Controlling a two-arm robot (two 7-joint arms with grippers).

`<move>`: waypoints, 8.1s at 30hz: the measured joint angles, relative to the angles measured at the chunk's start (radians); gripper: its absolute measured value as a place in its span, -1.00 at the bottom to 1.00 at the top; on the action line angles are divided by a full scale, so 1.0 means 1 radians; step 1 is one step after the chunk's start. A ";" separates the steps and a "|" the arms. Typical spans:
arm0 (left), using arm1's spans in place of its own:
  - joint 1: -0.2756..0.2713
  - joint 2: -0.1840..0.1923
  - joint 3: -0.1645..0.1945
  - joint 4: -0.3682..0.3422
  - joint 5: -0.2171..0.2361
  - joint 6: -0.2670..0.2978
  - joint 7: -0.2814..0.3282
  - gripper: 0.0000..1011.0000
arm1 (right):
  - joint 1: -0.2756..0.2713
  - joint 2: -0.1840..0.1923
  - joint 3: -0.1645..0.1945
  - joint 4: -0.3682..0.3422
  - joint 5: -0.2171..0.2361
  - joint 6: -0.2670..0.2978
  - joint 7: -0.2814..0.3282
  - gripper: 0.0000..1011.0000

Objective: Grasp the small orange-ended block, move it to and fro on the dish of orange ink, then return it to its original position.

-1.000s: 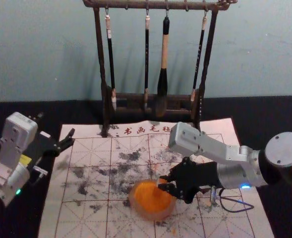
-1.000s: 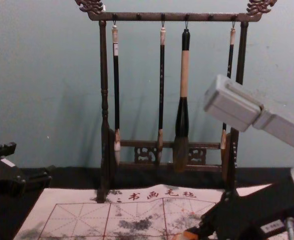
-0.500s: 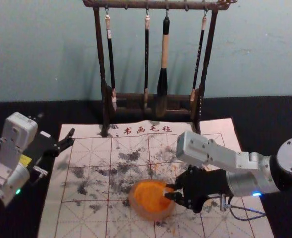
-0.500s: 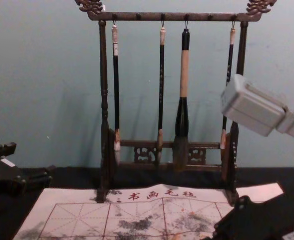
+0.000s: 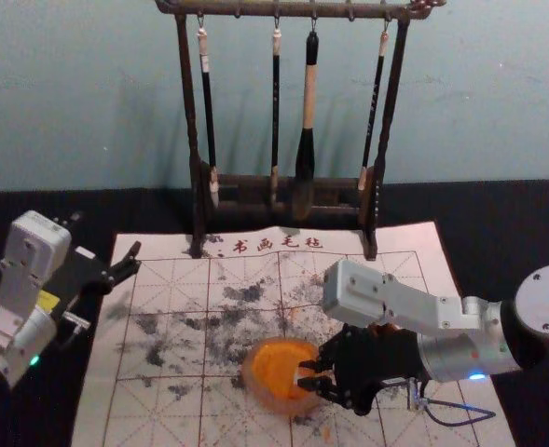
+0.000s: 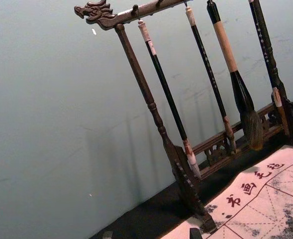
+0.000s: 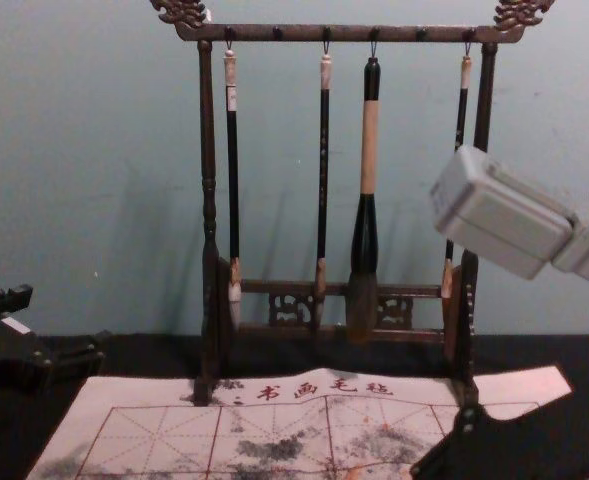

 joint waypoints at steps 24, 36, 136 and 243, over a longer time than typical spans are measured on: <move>0.000 0.000 0.000 0.000 0.000 0.000 0.000 0.98 | 0.051 -0.067 0.003 0.092 -0.020 0.032 -0.036 -0.83; 0.000 0.000 0.000 0.000 0.000 0.000 0.000 0.98 | 0.040 -0.044 0.023 0.082 -0.013 0.039 -0.037 -0.83; 0.000 0.000 0.000 0.000 0.000 0.000 0.000 0.98 | -0.112 0.087 0.201 0.033 0.120 0.111 -0.145 -0.83; 0.000 0.000 0.000 0.000 0.000 0.000 0.000 0.98 | -0.514 -0.123 0.503 0.069 -0.074 -0.289 -0.788 0.98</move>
